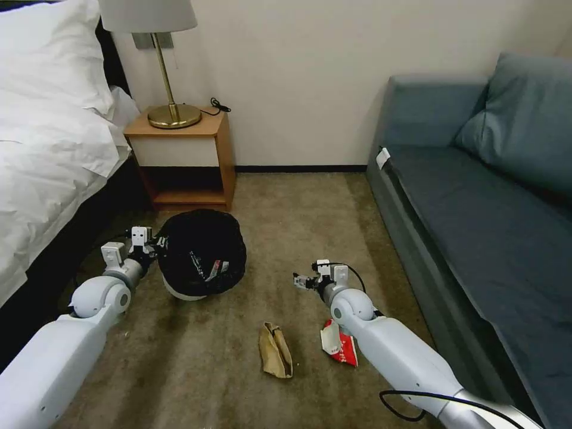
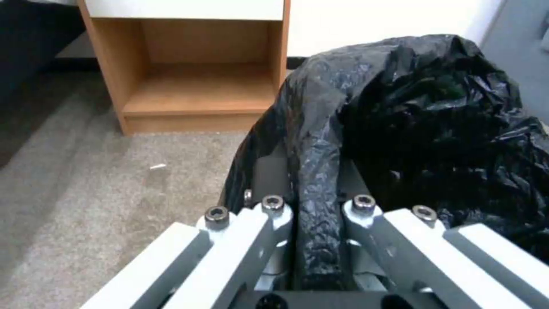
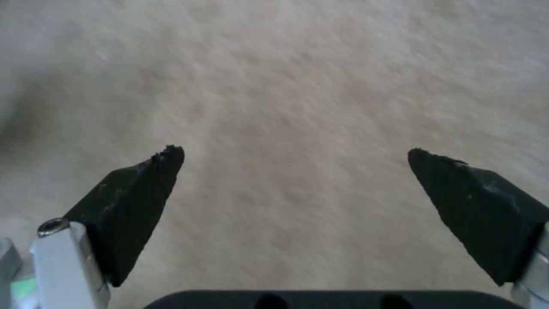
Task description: Pick up the trash bin, then pick up the garbage on the floor and place it into the trash bin.
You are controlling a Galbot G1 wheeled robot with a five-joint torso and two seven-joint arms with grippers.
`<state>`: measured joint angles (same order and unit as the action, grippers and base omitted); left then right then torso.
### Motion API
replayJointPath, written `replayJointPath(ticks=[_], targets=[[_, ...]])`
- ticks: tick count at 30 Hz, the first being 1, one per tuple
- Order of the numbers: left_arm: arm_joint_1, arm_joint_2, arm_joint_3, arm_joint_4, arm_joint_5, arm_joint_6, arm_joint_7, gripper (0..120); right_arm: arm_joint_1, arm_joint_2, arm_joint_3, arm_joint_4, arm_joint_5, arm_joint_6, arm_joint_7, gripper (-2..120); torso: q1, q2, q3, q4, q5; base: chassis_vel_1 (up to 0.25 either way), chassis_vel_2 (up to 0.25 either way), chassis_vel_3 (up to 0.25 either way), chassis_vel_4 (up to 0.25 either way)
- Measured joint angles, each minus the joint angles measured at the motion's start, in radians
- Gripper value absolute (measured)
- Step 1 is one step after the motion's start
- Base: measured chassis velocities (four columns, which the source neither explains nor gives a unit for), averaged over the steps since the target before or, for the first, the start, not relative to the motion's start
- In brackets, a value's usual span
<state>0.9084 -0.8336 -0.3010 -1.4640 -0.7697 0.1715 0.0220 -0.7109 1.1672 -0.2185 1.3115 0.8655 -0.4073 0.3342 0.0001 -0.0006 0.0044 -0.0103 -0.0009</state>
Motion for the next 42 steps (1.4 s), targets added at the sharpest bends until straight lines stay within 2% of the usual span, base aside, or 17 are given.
replayJointPath(ticks=[4, 8, 10, 14, 25, 33, 42], targets=[[0.007, 0.005, -0.009, -0.004, -0.001, 0.000, 0.002, 4, -0.016, -0.054, -0.004, 0.027, 0.016, -0.032, 0.031, 100, 0.000, 0.000, 0.000, -0.0005, 0.0000, 0.000, 0.000, 0.000, 0.000], [0.014, 0.010, -0.011, -0.009, -0.002, 0.001, 0.005, 4, -0.060, -0.122, -0.003, 0.082, 0.061, -0.089, 0.084, 100, 0.000, 0.000, 0.000, 0.0001, -0.0002, 0.000, 0.000, 0.000, 0.000], [0.009, 0.012, 0.001, -0.017, -0.006, 0.003, 0.001, 4, -0.101, -0.158, -0.007, 0.124, 0.088, -0.115, 0.132, 100, 0.000, 0.000, 0.000, -0.0002, 0.0000, 0.000, 0.000, 0.000, 0.000], [-0.010, 0.013, 0.029, -0.025, -0.014, 0.006, -0.005, 4, -0.151, -0.180, -0.006, 0.171, 0.104, -0.120, 0.159, 100, 0.000, 0.000, 0.000, -0.0005, 0.0001, 0.000, 0.000, 0.000, 0.000], [-0.033, 0.008, 0.070, -0.028, -0.021, 0.010, -0.019, 4, -0.220, -0.168, 0.008, 0.180, 0.079, -0.104, 0.156, 100, 0.000, 0.000, 0.000, -0.0001, -0.0002, 0.000, 0.000, 0.000, 0.000], [-0.031, -0.001, 0.076, -0.020, -0.014, 0.010, -0.020, 4, -0.248, -0.122, 0.026, 0.102, 0.002, -0.038, 0.082, 100, 0.000, 0.000, 0.000, -0.0001, -0.0002, 0.000, 0.000, 0.000, 0.000], [-0.032, -0.012, 0.081, -0.014, -0.009, 0.009, -0.020, 4, -0.253, -0.075, 0.037, 0.039, -0.042, -0.004, 0.024, 100, 0.000, 0.000, 0.000, -0.0001, -0.0001, 0.000, 0.000, 0.000, 0.000]])
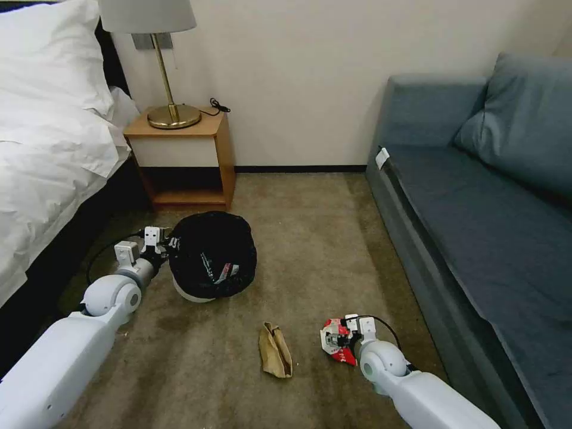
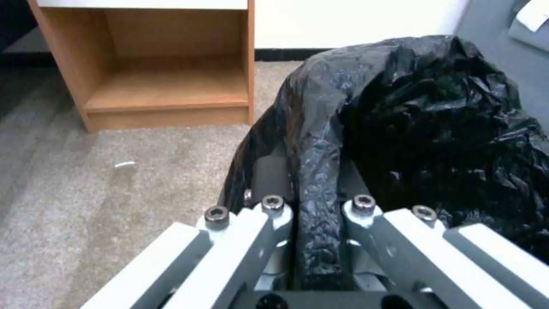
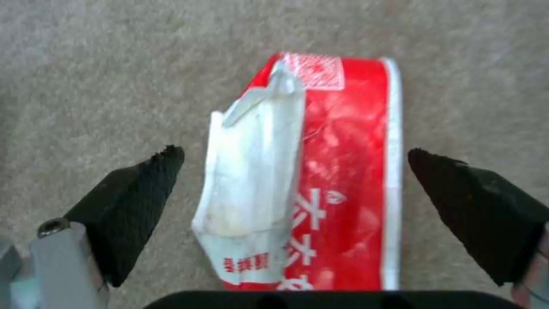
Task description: Pick up the trash bin, then pick up the garbage on the floor and place it into the trash bin.
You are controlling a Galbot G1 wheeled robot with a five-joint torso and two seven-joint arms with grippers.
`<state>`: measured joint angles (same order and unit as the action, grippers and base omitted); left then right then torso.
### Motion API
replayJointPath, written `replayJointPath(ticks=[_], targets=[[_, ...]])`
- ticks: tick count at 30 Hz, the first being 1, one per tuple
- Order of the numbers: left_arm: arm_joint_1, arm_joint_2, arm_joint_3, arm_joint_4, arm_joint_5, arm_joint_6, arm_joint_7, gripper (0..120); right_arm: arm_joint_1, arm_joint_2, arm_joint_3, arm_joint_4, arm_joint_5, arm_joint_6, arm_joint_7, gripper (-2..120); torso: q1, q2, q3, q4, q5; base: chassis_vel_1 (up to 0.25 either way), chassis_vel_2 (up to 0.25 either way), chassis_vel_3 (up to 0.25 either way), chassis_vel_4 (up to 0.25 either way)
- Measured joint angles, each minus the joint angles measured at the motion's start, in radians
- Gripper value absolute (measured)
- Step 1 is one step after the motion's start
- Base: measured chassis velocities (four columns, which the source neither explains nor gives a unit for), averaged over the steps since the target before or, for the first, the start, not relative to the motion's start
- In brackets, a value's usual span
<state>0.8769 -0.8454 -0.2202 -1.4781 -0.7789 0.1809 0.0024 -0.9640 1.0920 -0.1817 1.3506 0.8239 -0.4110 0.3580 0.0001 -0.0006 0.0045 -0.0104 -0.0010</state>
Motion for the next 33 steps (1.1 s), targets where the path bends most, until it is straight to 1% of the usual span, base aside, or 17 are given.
replayJointPath(ticks=[5, 13, 14, 15, 17, 18, 20, 21, 23, 24, 26, 27, 29, 30, 31, 32, 33], targets=[[0.007, -0.003, -0.002, 0.008, 0.008, -0.002, 0.003, 4, -0.007, 0.021, 0.012, -0.061, -0.040, 0.039, -0.055, 100, 0.000, 0.000, 0.000, -0.0001, -0.0001, 0.000, 0.000, 0.000, 0.000], [0.009, -0.007, -0.005, 0.011, 0.010, -0.005, 0.005, 4, 0.002, 0.050, 0.031, -0.147, -0.068, 0.082, -0.109, 100, 0.000, 0.000, 0.000, -0.0001, -0.0001, 0.000, 0.000, 0.000, 0.000], [0.009, -0.008, -0.005, 0.012, 0.010, -0.005, 0.006, 4, 0.003, 0.058, 0.034, -0.164, -0.077, 0.091, -0.122, 96, 0.000, 0.000, 0.000, 0.0000, -0.0001, 0.000, 0.000, 0.000, 0.000], [0.009, -0.008, -0.005, 0.012, 0.010, -0.005, 0.006, 4, 0.003, 0.058, 0.034, -0.164, -0.077, 0.091, -0.122, 96, 0.000, 0.000, 0.000, 0.0000, -0.0001, 0.000, 0.000, 0.000, 0.000], [0.009, -0.010, -0.005, 0.013, 0.011, -0.005, 0.006, 4, 0.004, 0.068, 0.043, -0.196, -0.101, 0.112, -0.147, 88, 0.000, 0.000, 0.000, -0.0001, -0.0002, 0.000, 0.000, 0.000, 0.000], [0.009, -0.010, -0.005, 0.013, 0.011, -0.005, 0.006, 4, 0.004, 0.068, 0.043, -0.196, -0.101, 0.112, -0.147, 88, 0.000, 0.000, 0.000, -0.0001, -0.0002, 0.000, 0.000, 0.000, 0.000], [0.009, -0.010, -0.004, 0.015, 0.011, -0.006, 0.006, 4, 0.003, 0.069, 0.052, -0.212, -0.117, 0.126, -0.166, 77, 0.000, 0.000, 0.000, -0.0005, -0.0008, 0.000, 0.000, 0.000, 0.000], [0.009, -0.010, -0.004, 0.015, 0.011, -0.006, 0.006, 4, 0.003, 0.069, 0.052, -0.212, -0.117, 0.126, -0.166, 77, 0.000, 0.000, 0.000, -0.0005, -0.0008, 0.000, 0.000, 0.000, 0.000], [0.009, -0.011, -0.004, 0.017, 0.012, -0.007, 0.006, 4, 0.003, 0.066, 0.054, -0.213, -0.119, 0.128, -0.171, 67, 0.000, 0.000, 0.000, -0.0004, -0.0008, 0.000, 0.000, 0.000, 0.000], [0.009, -0.011, -0.004, 0.017, 0.012, -0.007, 0.006, 4, 0.003, 0.066, 0.054, -0.213, -0.119, 0.128, -0.171, 67, 0.000, 0.000, 0.000, -0.0004, -0.0008, 0.000, 0.000, 0.000, 0.000], [0.008, -0.013, -0.004, 0.017, 0.013, -0.007, 0.006, 4, 0.005, 0.065, 0.055, -0.213, -0.119, 0.129, -0.172, 56, 0.000, 0.000, 0.000, -0.0001, -0.0002, 0.000, 0.000, 0.000, 0.000], [0.008, -0.013, -0.004, 0.017, 0.013, -0.007, 0.006, 4, 0.005, 0.065, 0.055, -0.213, -0.119, 0.129, -0.172, 56, 0.000, 0.000, 0.000, -0.0001, -0.0002, 0.000, 0.000, 0.000, 0.000], [0.008, -0.014, -0.003, 0.017, 0.013, -0.007, 0.006, 4, 0.006, 0.065, 0.055, -0.210, -0.117, 0.129, -0.173, 48, 0.000, 0.000, 0.000, 0.0000, 0.0000, 0.000, 0.000, 0.000, 0.000], [0.008, -0.014, -0.003, 0.017, 0.013, -0.007, 0.006, 4, 0.006, 0.065, 0.055, -0.210, -0.117, 0.129, -0.173, 48, 0.000, 0.000, 0.000, 0.0000, 0.0000, 0.000, 0.000, 0.000, 0.000], [0.008, -0.013, -0.003, 0.017, 0.013, -0.007, 0.006, 4, 0.006, 0.065, 0.054, -0.207, -0.116, 0.129, -0.174, 41, 0.000, 0.000, 0.000, 0.0001, 0.0002, 0.000, 0.000, 0.000, 0.000], [0.008, -0.013, -0.003, 0.017, 0.013, -0.007, 0.006, 4, 0.006, 0.065, 0.054, -0.207, -0.116, 0.129, -0.174, 41, 0.000, 0.000, 0.000, 0.0001, 0.0002, 0.000, 0.000, 0.000, 0.000], [0.008, -0.011, -0.004, 0.017, 0.013, -0.008, 0.007, 4, 0.006, 0.066, 0.054, -0.206, -0.116, 0.129, -0.174, 38, 0.000, 0.000, 0.000, 0.0003, 0.0003, 0.000, 0.000, 0.000, 0.000]])
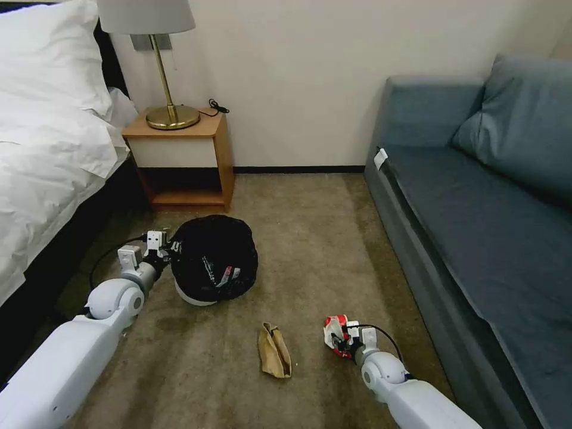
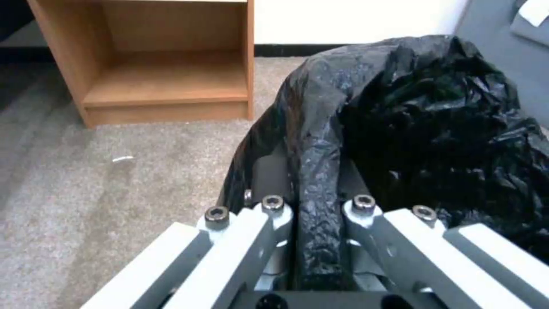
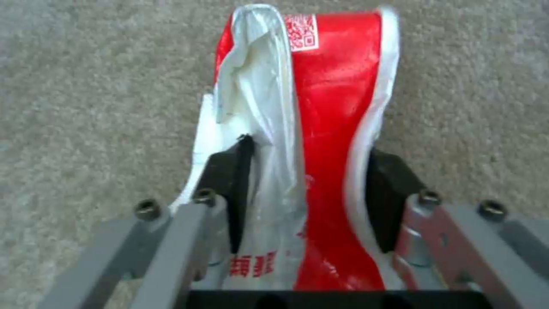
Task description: Pick up the trash bin, then pick up the garbage on the floor and place it into the trash bin.
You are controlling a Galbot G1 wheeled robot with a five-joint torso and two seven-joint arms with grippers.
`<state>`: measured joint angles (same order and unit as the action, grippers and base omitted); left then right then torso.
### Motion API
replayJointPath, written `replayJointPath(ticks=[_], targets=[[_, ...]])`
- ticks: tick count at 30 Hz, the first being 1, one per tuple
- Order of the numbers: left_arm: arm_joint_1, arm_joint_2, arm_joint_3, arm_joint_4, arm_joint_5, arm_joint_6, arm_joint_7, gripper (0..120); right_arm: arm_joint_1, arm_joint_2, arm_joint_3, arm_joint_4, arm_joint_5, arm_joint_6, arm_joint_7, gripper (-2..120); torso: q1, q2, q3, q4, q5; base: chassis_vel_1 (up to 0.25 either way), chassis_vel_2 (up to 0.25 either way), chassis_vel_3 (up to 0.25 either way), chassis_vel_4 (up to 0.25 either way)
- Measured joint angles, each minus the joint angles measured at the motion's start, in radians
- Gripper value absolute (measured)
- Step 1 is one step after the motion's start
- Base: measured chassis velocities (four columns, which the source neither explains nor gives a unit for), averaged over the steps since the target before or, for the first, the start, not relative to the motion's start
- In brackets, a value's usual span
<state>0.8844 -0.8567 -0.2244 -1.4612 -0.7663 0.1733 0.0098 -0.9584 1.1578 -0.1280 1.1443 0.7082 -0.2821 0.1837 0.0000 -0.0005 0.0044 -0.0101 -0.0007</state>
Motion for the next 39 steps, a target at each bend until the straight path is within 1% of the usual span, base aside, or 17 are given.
replayJointPath(ticks=[2, 4, 5, 6, 7, 9, 12, 13, 15, 16, 19, 20, 22, 26, 30, 31, 39], targets=[[-0.001, 0.001, -0.002, 0.001, 0.000, -0.001, 0.002, 4, 0.000, 0.000, 0.000, 0.002, 0.000, 0.000, 0.000, 35, 0.000, 0.000, 0.000, 0.0001, 0.0002, 0.000, 0.000, 0.000, 0.000], [-0.001, 0.002, -0.003, 0.001, 0.000, -0.002, 0.004, 4, 0.000, -0.002, 0.000, 0.012, 0.001, -0.001, 0.000, 28, 0.000, 0.000, 0.000, 0.0001, 0.0004, 0.000, 0.000, 0.000, 0.000], [-0.001, 0.002, -0.003, 0.001, 0.000, -0.002, 0.004, 4, 0.000, -0.002, 0.000, 0.012, 0.001, -0.001, 0.000, 28, 0.000, 0.000, 0.000, 0.0001, 0.0004, 0.000, 0.000, 0.000, 0.000], [-0.001, 0.001, -0.003, 0.002, 0.000, -0.002, 0.005, 4, 0.003, -0.008, 0.000, 0.023, 0.003, -0.005, 0.002, 23, 0.000, 0.000, 0.000, 0.0002, 0.0006, 0.000, 0.000, 0.000, 0.000], [-0.001, 0.001, -0.003, 0.002, 0.000, -0.002, 0.005, 4, 0.003, -0.008, 0.000, 0.023, 0.003, -0.005, 0.002, 23, 0.000, 0.000, 0.000, 0.0002, 0.0006, 0.000, 0.000, 0.000, 0.000], [-0.002, -0.002, -0.002, 0.004, 0.001, -0.004, 0.006, 4, 0.024, -0.018, -0.002, 0.043, 0.007, -0.017, 0.019, 13, 0.000, 0.000, 0.000, -0.0003, 0.0001, 0.000, 0.000, 0.000, 0.000], [-0.004, -0.007, 0.004, 0.004, 0.002, -0.004, 0.006, 4, 0.053, -0.027, -0.010, 0.076, 0.026, -0.030, 0.029, 10, 0.000, 0.000, 0.000, -0.0006, -0.0004, 0.000, 0.000, 0.000, 0.000], [-0.004, -0.007, 0.004, 0.004, 0.002, -0.004, 0.006, 4, 0.053, -0.027, -0.010, 0.076, 0.026, -0.030, 0.029, 10, 0.000, 0.000, 0.000, -0.0006, -0.0004, 0.000, 0.000, 0.000, 0.000], [-0.006, -0.010, 0.012, 0.004, 0.002, -0.005, 0.006, 4, 0.106, -0.045, -0.027, 0.118, 0.058, -0.046, 0.042, 8, 0.000, 0.000, 0.000, -0.0003, -0.0004, 0.000, 0.000, 0.000, 0.000], [-0.006, -0.010, 0.012, 0.004, 0.002, -0.005, 0.006, 4, 0.106, -0.045, -0.027, 0.118, 0.058, -0.046, 0.042, 8, 0.000, 0.000, 0.000, -0.0003, -0.0004, 0.000, 0.000, 0.000, 0.000], [-0.008, -0.017, 0.017, 0.005, 0.007, -0.006, 0.005, 4, 0.190, -0.044, -0.061, 0.139, 0.101, -0.063, 0.066, 8, 0.000, 0.000, 0.000, -0.0004, -0.0003, 0.000, 0.000, 0.000, 0.000], [-0.008, -0.017, 0.017, 0.005, 0.007, -0.006, 0.005, 4, 0.190, -0.044, -0.061, 0.139, 0.101, -0.063, 0.066, 8, 0.000, 0.000, 0.000, -0.0004, -0.0003, 0.000, 0.000, 0.000, 0.000], [-0.013, -0.023, 0.024, 0.006, 0.008, -0.007, 0.005, 4, 0.251, -0.027, -0.088, 0.151, 0.129, -0.066, 0.079, 8, 0.000, 0.000, 0.000, -0.0001, -0.0006, 0.000, 0.000, 0.000, 0.000], [-0.020, -0.025, 0.030, 0.007, 0.008, -0.008, 0.004, 4, 0.303, -0.013, -0.121, 0.173, 0.167, -0.066, 0.082, 8, 0.000, 0.000, 0.000, -0.0002, -0.0004, 0.000, 0.000, 0.000, 0.000], [-0.030, -0.028, 0.032, 0.013, 0.009, -0.009, 0.004, 4, 0.371, 0.020, -0.170, 0.186, 0.217, -0.057, 0.079, 8, 0.000, 0.000, 0.000, -0.0004, -0.0004, 0.000, 0.000, 0.000, 0.000], [-0.034, -0.029, 0.035, 0.016, 0.009, -0.009, 0.005, 4, 0.398, 0.036, -0.192, 0.193, 0.235, -0.051, 0.077, 8, 0.000, 0.000, 0.000, 0.0000, -0.0005, 0.000, 0.000, 0.000, 0.000], [-0.046, -0.030, 0.044, 0.021, 0.006, -0.009, 0.005, 4, 0.468, 0.075, -0.250, 0.203, 0.260, -0.043, 0.074, 8, 0.000, 0.000, 0.000, -0.0005, -0.0005, 0.000, 0.000, 0.000, 0.000]])
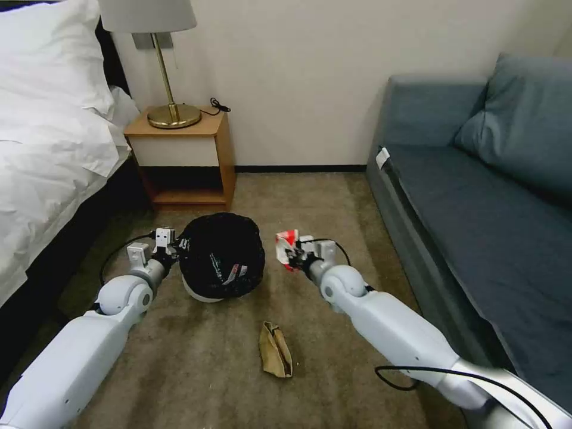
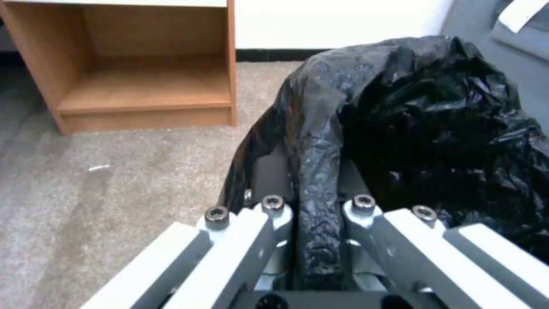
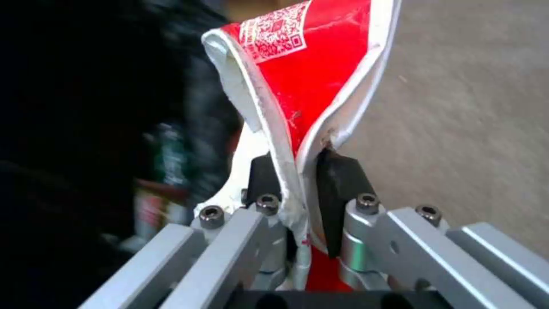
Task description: Pick up the trash bin, then pick up the garbage on the floor and place it into the trash bin.
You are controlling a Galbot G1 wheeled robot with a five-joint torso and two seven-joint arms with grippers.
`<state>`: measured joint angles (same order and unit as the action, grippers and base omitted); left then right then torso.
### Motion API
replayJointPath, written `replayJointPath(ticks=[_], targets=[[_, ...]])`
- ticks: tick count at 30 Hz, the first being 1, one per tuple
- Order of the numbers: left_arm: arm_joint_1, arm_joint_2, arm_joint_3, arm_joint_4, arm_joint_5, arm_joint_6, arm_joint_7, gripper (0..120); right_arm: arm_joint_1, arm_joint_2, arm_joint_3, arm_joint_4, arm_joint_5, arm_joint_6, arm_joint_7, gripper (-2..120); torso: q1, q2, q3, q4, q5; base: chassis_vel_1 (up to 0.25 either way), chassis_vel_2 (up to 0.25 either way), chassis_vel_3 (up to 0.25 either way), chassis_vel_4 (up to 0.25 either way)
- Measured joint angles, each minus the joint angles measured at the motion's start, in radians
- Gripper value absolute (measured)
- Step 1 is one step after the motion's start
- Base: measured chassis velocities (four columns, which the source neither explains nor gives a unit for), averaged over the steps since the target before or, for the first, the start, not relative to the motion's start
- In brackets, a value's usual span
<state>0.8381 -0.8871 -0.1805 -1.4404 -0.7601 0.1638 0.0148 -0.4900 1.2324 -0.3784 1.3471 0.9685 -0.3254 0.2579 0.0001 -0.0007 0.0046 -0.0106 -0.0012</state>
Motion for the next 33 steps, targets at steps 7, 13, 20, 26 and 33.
replayJointPath(ticks=[7, 13, 20, 26, 33], targets=[[-0.001, -0.003, 0.001, 0.008, 0.000, 0.000, 0.000, 4, 0.091, 0.043, -0.062, 0.006, 0.032, -0.001, 0.006, 8, 0.000, 0.000, 0.000, 0.0001, -0.0001, 0.000, 0.000, 0.000, 0.000], [0.000, -0.002, -0.007, 0.010, 0.000, 0.000, 0.001, 4, 0.146, 0.078, -0.106, 0.006, 0.054, -0.006, 0.017, 8, 0.000, 0.000, 0.000, 0.0002, 0.0000, 0.000, 0.000, 0.000, 0.000], [0.015, 0.000, -0.028, 0.010, 0.000, -0.003, 0.002, 4, 0.162, 0.142, -0.155, -0.018, 0.059, -0.011, 0.038, 8, 0.000, 0.000, 0.000, 0.0002, 0.0000, 0.000, 0.000, 0.000, 0.000], [0.030, 0.003, -0.046, 0.006, 0.001, -0.004, 0.002, 4, 0.152, 0.180, -0.179, -0.040, 0.047, -0.010, 0.045, 8, 0.000, 0.000, 0.000, 0.0003, 0.0000, 0.000, 0.000, 0.000, 0.000], [0.034, 0.004, -0.056, 0.006, 0.002, -0.006, 0.003, 4, 0.152, 0.215, -0.195, -0.060, 0.042, -0.012, 0.065, 8, 0.000, 0.000, 0.000, 0.0001, 0.0000, 0.000, 0.000, 0.000, 0.000]])
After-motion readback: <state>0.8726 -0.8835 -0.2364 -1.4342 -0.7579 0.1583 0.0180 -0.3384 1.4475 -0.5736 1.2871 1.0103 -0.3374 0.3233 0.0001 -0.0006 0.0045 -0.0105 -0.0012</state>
